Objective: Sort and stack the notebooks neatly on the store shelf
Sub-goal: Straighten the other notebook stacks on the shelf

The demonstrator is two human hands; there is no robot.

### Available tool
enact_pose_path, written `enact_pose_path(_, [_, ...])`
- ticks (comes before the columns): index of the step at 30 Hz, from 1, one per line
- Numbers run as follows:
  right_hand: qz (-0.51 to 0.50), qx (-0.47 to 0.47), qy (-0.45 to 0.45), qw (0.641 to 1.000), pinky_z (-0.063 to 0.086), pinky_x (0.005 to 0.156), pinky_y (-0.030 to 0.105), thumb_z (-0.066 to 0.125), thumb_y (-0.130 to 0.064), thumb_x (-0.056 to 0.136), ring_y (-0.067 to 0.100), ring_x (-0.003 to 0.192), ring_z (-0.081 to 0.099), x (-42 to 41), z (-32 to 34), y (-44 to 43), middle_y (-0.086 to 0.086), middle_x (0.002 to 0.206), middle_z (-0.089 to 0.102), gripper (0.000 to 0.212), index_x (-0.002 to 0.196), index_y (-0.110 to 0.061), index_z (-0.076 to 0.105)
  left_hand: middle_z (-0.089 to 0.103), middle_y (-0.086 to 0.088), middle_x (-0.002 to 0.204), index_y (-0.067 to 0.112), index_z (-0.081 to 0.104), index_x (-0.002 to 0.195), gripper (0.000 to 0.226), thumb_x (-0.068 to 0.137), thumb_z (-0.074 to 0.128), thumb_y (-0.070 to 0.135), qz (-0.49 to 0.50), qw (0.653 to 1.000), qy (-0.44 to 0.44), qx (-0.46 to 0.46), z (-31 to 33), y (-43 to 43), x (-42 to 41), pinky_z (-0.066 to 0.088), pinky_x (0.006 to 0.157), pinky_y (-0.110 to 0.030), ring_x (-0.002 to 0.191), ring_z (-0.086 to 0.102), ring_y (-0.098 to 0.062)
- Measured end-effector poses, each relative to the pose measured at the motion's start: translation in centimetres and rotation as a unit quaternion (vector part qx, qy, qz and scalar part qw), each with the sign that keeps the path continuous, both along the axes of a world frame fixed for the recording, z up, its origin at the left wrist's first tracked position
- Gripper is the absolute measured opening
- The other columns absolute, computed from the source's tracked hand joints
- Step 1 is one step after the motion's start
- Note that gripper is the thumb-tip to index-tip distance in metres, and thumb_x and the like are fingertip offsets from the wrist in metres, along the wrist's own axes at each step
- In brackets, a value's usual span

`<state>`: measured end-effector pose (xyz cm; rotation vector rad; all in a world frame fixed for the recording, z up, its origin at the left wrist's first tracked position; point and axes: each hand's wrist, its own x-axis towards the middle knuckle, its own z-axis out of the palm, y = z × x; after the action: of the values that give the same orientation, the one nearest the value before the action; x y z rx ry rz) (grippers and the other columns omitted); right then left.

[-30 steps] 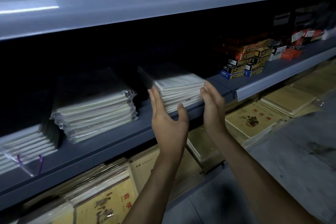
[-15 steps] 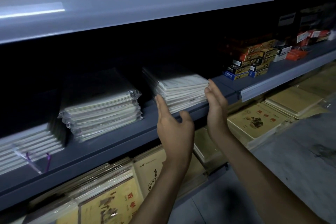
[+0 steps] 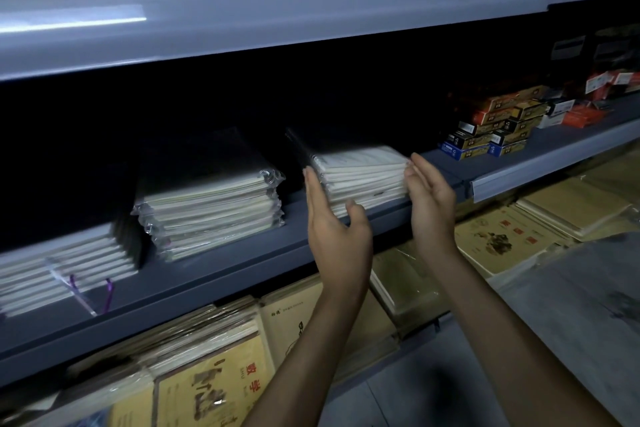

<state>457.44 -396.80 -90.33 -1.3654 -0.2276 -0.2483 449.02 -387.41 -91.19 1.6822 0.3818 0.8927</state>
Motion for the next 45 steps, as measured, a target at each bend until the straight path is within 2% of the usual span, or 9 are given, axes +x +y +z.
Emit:
enact_pose_path(2, [0.002,-0.007,0.002,1.000,0.047,0.106,0.018,0.052,-0.006,0.105,0.000,0.120,0.061,0.2,0.0,-0.2,0.008,0.137,0.063,0.039,0.144,-0.005,0.055,0.033,0.011,0.169,0.034,0.017,0.167,0.077,0.099,0.053,0.026,-0.005,1.000,-0.014,0.002,-0.6,0.2,0.4,0.041,0.120,-0.050,0.151,0.041,-0.020])
enact_pose_path(6, [0.011,-0.007,0.011,1.000,0.046,0.113,0.030,0.053,-0.010,0.105,0.011,0.128,0.060,0.7,-0.2,-0.5,0.004,0.136,0.064,0.037,0.142,-0.013,0.057,0.031,0.010,0.170,0.024,0.024,0.167,0.074,0.103,0.059,0.014,0.002,0.999,-0.035,0.022,-1.0,-0.1,0.3,0.032,0.127,-0.044,0.156,0.028,-0.006])
enact_pose_path(12, [0.028,0.018,0.037,0.999,0.047,0.111,0.028,0.059,-0.015,0.103,0.002,0.124,0.061,1.1,-0.4,-1.0,-0.005,0.132,0.067,0.034,0.136,-0.025,0.063,0.035,0.009,0.168,0.020,0.035,0.163,0.066,0.103,0.060,0.011,0.017,0.997,-0.063,0.030,-1.5,-0.4,0.5,0.030,0.128,-0.044,0.156,0.028,-0.004])
enact_pose_path(20, [0.017,0.001,0.016,1.000,0.049,0.089,0.010,0.067,-0.005,0.097,-0.010,0.116,0.060,1.0,-0.3,-1.2,0.000,0.125,0.065,0.044,0.141,-0.007,0.060,0.065,0.003,0.144,0.012,0.064,0.142,0.046,0.098,0.074,0.015,0.084,0.989,-0.106,-0.060,-0.4,-0.3,1.0,0.045,0.118,-0.031,0.136,0.056,-0.001])
enact_pose_path(30, [0.029,0.017,0.033,0.999,0.051,0.093,0.013,0.073,-0.007,0.093,-0.004,0.115,0.065,1.3,-0.6,-1.3,-0.004,0.122,0.069,0.044,0.136,-0.014,0.066,0.072,-0.001,0.132,0.006,0.071,0.130,0.038,0.093,0.077,0.006,0.079,0.974,-0.157,-0.144,-0.3,-0.1,1.1,0.050,0.113,-0.033,0.129,0.064,-0.006])
enact_pose_path(33, [0.032,0.008,0.026,0.999,0.052,0.098,0.017,0.073,-0.007,0.093,0.001,0.119,0.065,1.3,-0.6,-1.3,0.000,0.128,0.069,0.044,0.136,-0.015,0.066,0.073,-0.003,0.130,0.003,0.071,0.128,0.037,0.092,0.077,0.005,0.079,0.971,-0.163,-0.158,-0.3,0.0,1.2,0.052,0.112,-0.035,0.126,0.066,-0.008])
enact_pose_path(36, [0.031,0.002,0.020,0.999,0.052,0.096,0.015,0.073,-0.007,0.093,0.000,0.118,0.065,1.3,-0.5,-1.3,0.003,0.130,0.068,0.044,0.136,-0.013,0.066,0.074,-0.004,0.127,0.004,0.073,0.127,0.036,0.092,0.078,0.006,0.078,0.968,-0.165,-0.174,-0.1,0.1,1.1,0.053,0.110,-0.037,0.123,0.068,-0.009])
enact_pose_path(42, [0.031,0.004,0.024,0.999,0.051,0.089,0.011,0.072,-0.006,0.094,-0.002,0.116,0.065,1.3,-0.6,-1.2,0.005,0.130,0.068,0.044,0.137,-0.013,0.065,0.070,0.006,0.135,0.013,0.068,0.138,0.039,0.100,0.071,0.014,0.053,0.988,-0.112,-0.097,-0.1,0.9,0.0,0.049,0.112,-0.026,0.126,0.061,0.005])
enact_pose_path(45, [0.030,0.006,0.024,0.999,0.051,0.090,0.012,0.072,-0.005,0.094,-0.002,0.117,0.064,1.2,-0.6,-1.2,0.005,0.130,0.068,0.044,0.137,-0.011,0.065,0.069,0.005,0.138,0.013,0.067,0.139,0.038,0.101,0.069,0.014,0.052,0.990,-0.108,-0.075,-0.1,1.0,-0.2,0.047,0.114,-0.025,0.129,0.060,0.004])
